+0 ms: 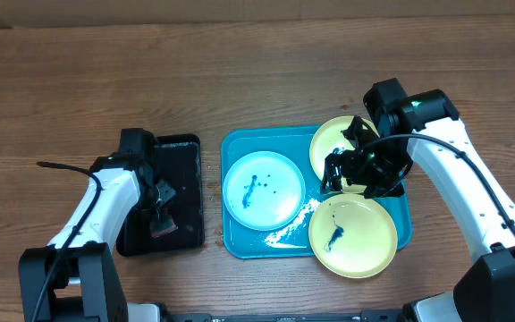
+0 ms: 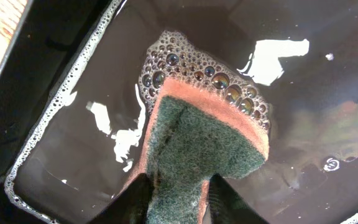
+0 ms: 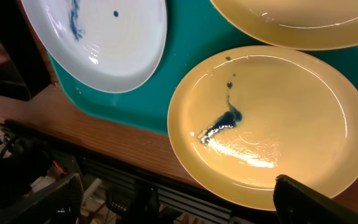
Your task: Clean dirty plates on tray and stack at the side
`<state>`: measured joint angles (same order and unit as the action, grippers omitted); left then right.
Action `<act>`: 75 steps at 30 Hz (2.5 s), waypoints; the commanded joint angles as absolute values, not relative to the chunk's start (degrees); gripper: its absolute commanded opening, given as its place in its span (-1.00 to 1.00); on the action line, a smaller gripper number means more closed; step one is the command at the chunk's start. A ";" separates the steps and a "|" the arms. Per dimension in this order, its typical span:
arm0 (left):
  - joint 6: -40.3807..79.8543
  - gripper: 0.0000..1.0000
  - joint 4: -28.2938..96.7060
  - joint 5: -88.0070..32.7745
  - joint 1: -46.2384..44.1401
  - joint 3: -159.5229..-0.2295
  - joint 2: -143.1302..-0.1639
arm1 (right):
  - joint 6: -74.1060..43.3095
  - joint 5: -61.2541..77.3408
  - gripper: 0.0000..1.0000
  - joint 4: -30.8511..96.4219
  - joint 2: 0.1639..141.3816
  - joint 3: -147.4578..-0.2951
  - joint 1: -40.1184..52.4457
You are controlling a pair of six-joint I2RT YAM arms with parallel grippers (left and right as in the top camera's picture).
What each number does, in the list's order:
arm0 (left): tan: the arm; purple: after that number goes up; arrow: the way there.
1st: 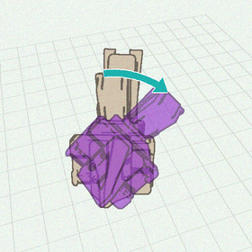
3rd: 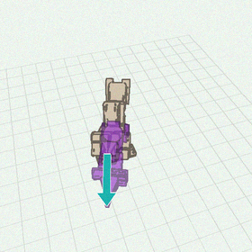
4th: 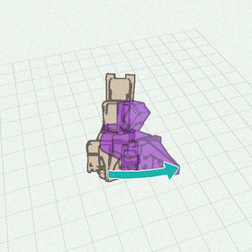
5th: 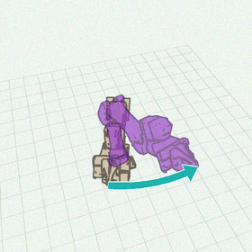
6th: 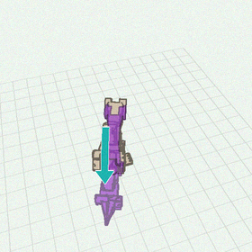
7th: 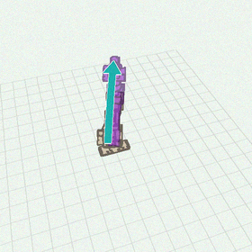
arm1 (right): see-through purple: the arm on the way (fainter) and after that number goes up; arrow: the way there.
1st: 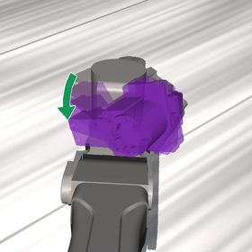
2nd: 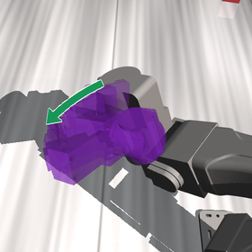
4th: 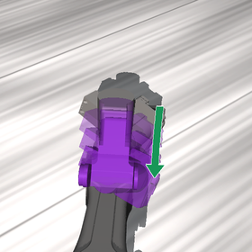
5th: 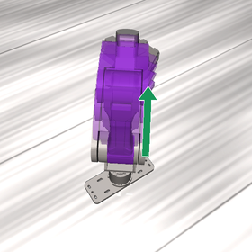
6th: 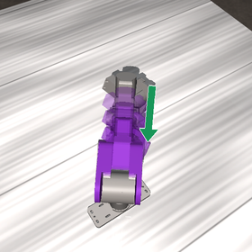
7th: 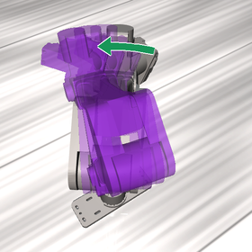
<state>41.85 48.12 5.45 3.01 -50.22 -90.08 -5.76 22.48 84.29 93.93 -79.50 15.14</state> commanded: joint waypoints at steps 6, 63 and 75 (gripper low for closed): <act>40.88 -0.35 47.94 6.61 3.36 -49.54 -90.70 | -5.82 22.59 0.99 84.33 93.67 -80.97 15.42; 14.94 -0.92 51.22 6.15 -7.11 -62.11 -84.09 | -6.04 32.95 0.88 55.90 94.35 -65.34 19.92; 16.27 -0.92 51.77 2.74 -6.46 -62.11 -84.09 | -13.61 31.62 0.28 48.42 101.73 -63.70 21.80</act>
<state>17.37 51.66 4.05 -6.66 -61.19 -84.75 -10.00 31.94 49.45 98.43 -63.66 21.58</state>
